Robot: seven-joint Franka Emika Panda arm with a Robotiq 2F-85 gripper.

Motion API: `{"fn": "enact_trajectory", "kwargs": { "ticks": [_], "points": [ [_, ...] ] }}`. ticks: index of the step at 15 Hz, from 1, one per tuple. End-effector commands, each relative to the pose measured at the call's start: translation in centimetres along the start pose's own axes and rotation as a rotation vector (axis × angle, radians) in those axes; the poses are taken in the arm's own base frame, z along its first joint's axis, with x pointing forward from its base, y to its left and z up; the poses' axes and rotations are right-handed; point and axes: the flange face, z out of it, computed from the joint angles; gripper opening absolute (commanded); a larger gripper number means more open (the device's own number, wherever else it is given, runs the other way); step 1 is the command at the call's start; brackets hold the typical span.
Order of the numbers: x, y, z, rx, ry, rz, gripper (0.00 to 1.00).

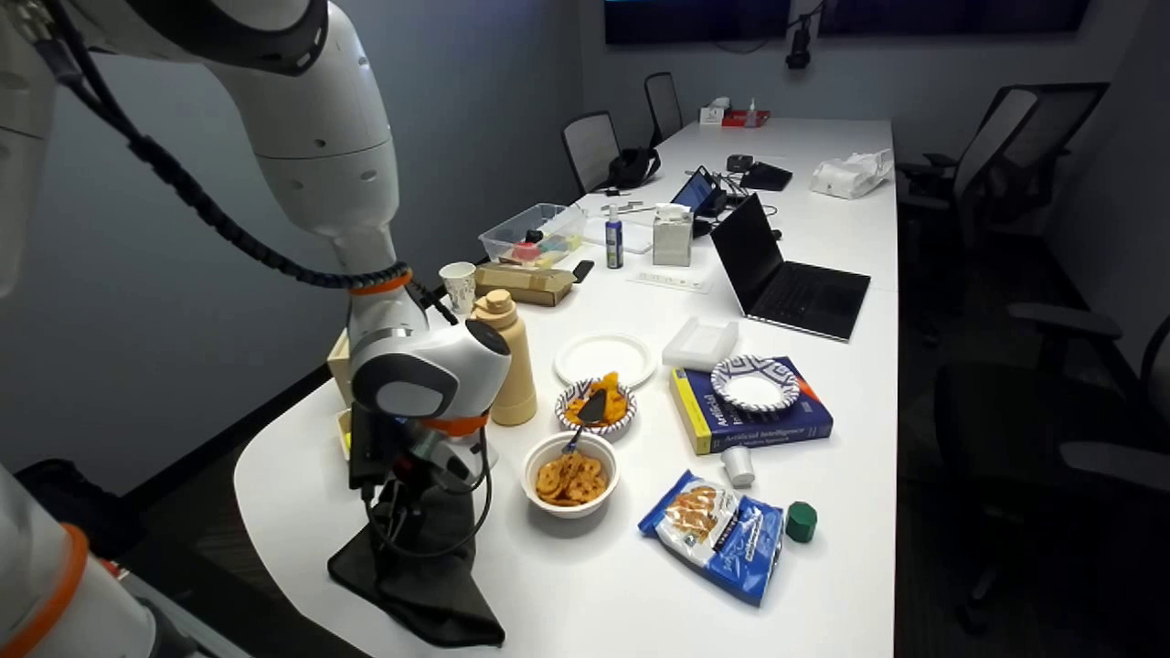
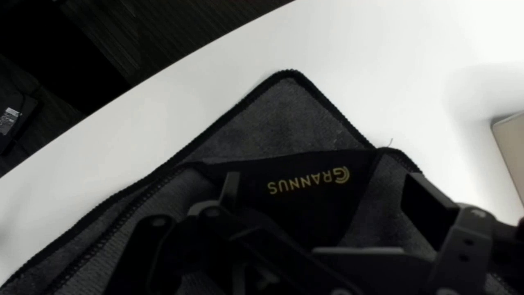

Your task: Unfold the black cloth

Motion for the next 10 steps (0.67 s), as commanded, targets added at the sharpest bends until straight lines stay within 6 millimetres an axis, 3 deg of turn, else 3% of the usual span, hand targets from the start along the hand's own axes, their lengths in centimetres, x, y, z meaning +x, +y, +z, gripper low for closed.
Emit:
{"fn": "enact_trajectory", "kwargs": {
  "ticks": [1,3,10],
  "points": [
    [1.3,-0.4,1.0,0.022,0.006,0.003,1.00],
    [1.7,-0.5,1.3,0.023,0.002,0.003,0.72],
    [0.5,0.1,1.2,0.028,-0.004,-0.012,0.18]
  ]
}}
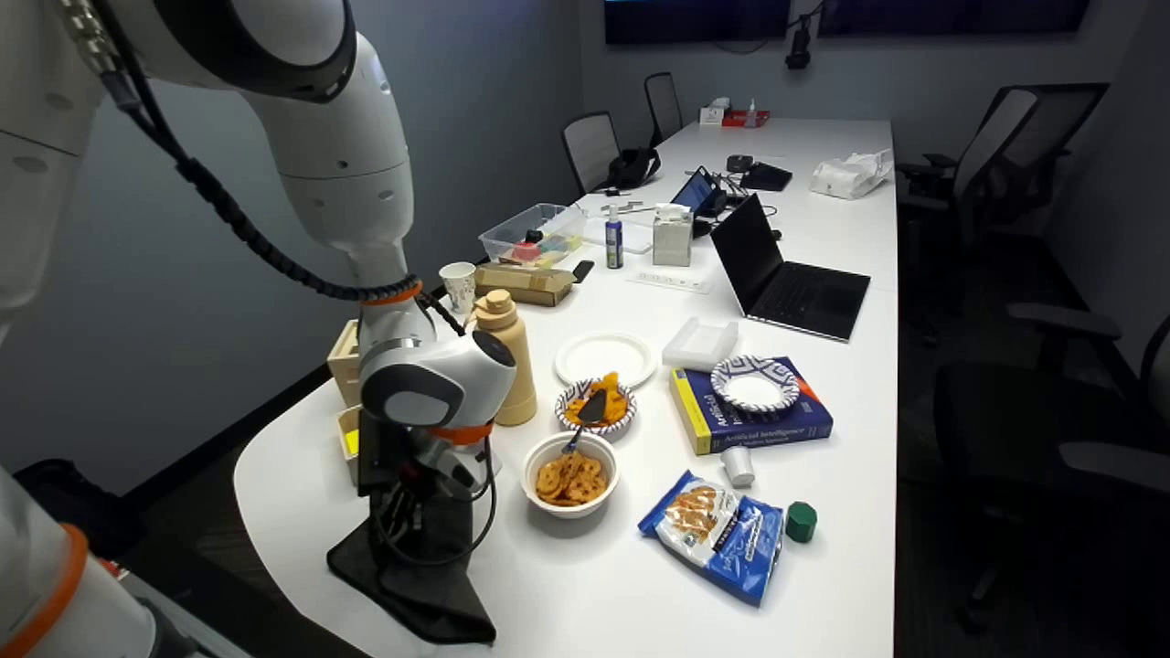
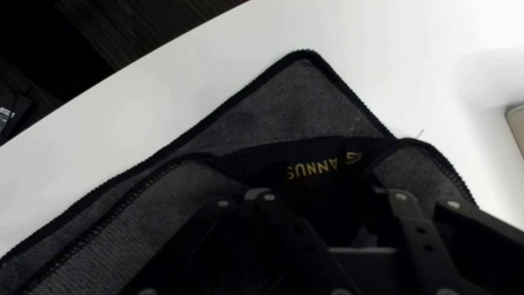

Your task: Unfold the black cloth

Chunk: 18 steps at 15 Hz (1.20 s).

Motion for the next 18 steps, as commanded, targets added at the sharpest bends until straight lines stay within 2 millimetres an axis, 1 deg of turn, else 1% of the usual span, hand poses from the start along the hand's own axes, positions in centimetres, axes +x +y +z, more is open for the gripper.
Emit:
{"fn": "enact_trajectory", "kwargs": {
  "ticks": [1,2,3,7,10,12,15,18],
  "points": [
    [-1.1,0.4,-0.2,0.025,0.007,-0.010,0.12],
    [-1.5,0.6,-0.4,0.024,0.008,-0.006,0.05],
    [-1.9,0.7,-0.5,0.023,0.008,-0.001,0.00],
    [-3.3,0.9,-0.9,0.000,-0.005,0.004,0.01],
    [-4.4,0.6,-1.1,-0.029,-0.022,0.010,0.01],
    [-5.6,0.3,-1.5,-0.046,-0.020,0.039,0.01],
    [-6.6,-0.5,-2.4,-0.043,0.050,0.108,0.01],
    [-6.5,-1.5,-3.7,-0.021,0.143,0.195,0.01]
  ]
}}
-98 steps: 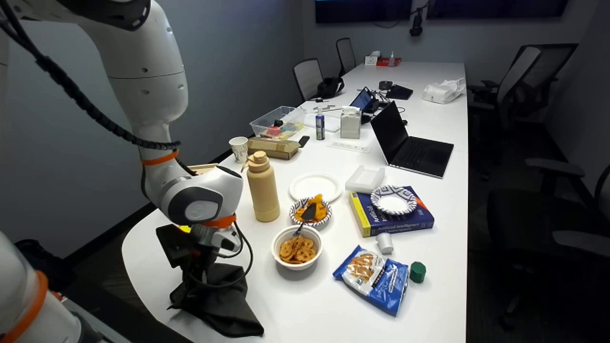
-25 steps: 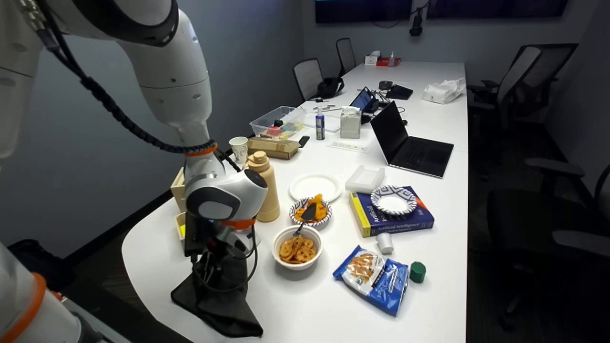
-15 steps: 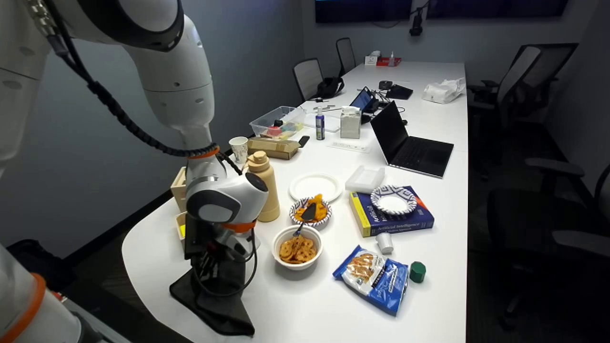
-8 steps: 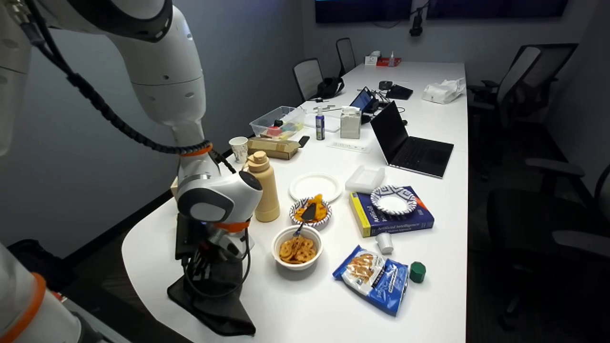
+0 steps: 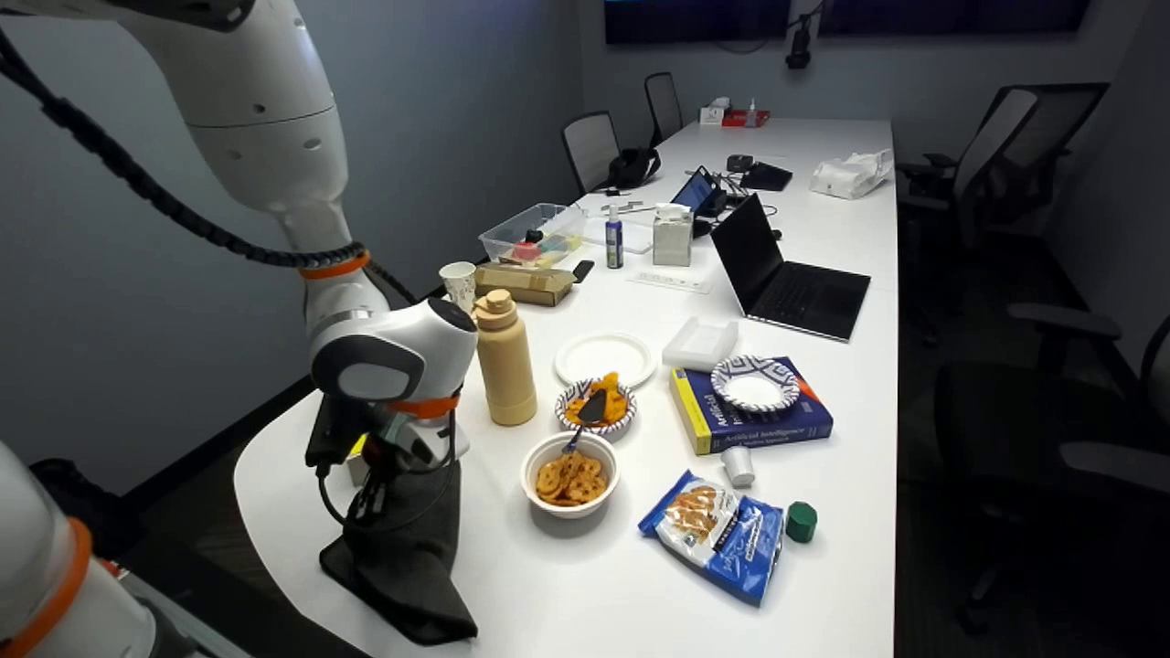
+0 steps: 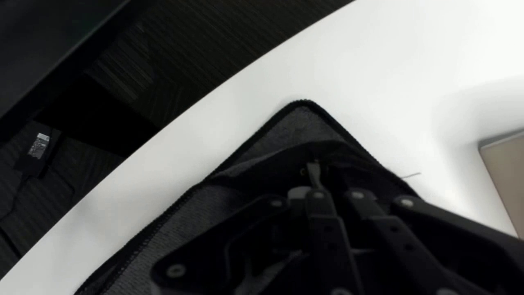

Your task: Unfold the black cloth

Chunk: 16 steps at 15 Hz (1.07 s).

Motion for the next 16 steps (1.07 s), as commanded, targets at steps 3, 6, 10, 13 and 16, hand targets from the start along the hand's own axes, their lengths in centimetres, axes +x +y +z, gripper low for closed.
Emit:
{"fn": "enact_trajectory", "kwargs": {
  "ticks": [3,6,10,13,16],
  "points": [
    [-0.8,-0.8,-2.9,0.055,0.194,0.170,0.01],
    [-0.5,-0.8,-3.5,0.080,0.282,0.257,0.01],
    [-0.3,0.1,-4.0,0.113,0.378,0.381,0.01],
    [-0.4,1.3,-4.3,0.130,0.434,0.463,0.01],
    [0.9,1.1,-4.5,0.137,0.499,0.531,0.01]
  ]
}}
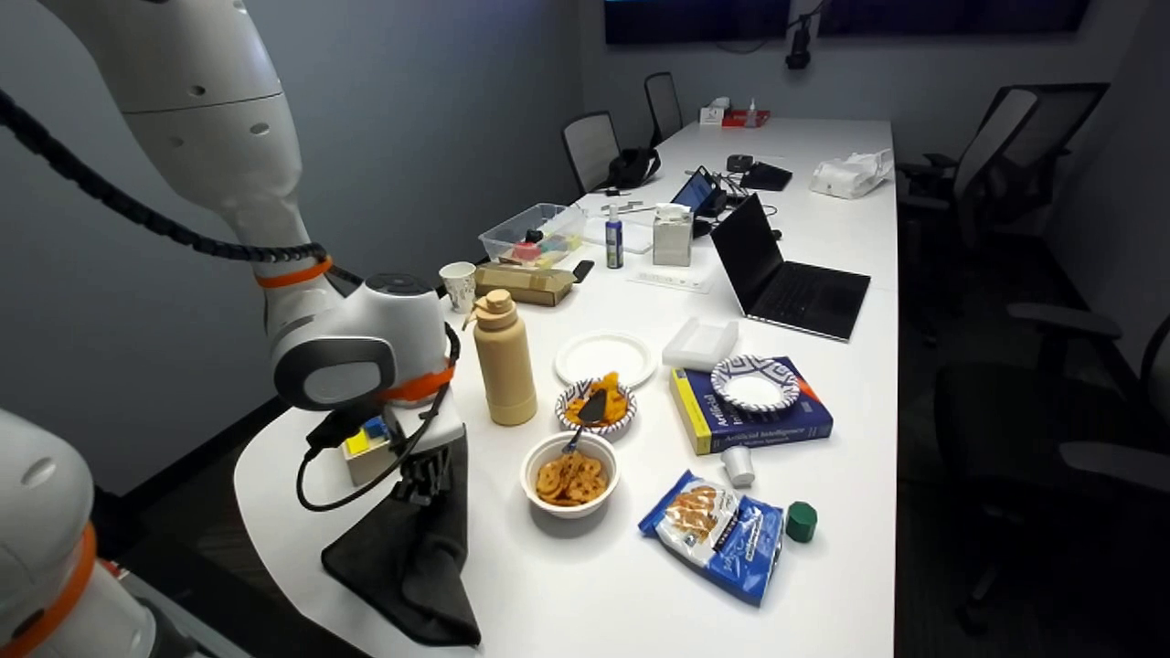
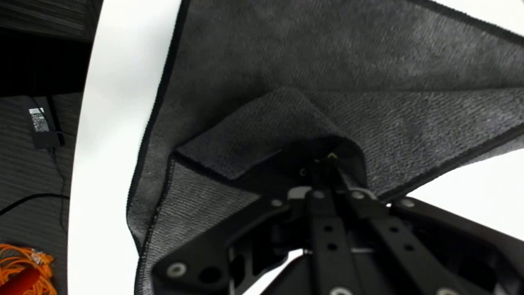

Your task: Unfold the black cloth

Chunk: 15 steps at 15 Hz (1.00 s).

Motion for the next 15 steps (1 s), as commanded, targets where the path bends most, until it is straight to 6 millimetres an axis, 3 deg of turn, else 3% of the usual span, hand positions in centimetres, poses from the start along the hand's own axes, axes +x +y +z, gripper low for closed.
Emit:
{"fn": "enact_trajectory", "kwargs": {
  "ticks": [1,9,15],
  "points": [
    [0.7,-0.3,-0.6,0.022,0.090,0.074,0.01],
    [2.7,-0.8,-2.0,0.038,0.243,0.145,0.01],
    [3.0,-2.5,-2.4,0.030,0.343,0.131,0.01]
  ]
}}
